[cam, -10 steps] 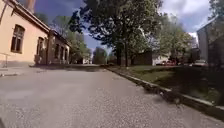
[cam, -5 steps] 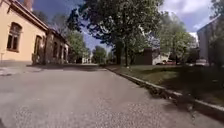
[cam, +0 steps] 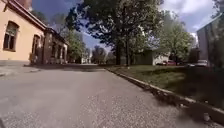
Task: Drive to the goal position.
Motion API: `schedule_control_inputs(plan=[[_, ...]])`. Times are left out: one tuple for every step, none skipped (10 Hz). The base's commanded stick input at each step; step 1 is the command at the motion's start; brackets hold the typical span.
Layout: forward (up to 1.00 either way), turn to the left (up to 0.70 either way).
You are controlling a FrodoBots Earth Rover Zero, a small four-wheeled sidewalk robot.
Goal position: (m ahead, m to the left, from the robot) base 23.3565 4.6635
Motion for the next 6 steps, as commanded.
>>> schedule_control_inputs(plan=[[0.70,0.06],[0.70,0.06],[0.70,0.06],[0.70,0.06],[0.70,0.06],[0.70,0.06]])
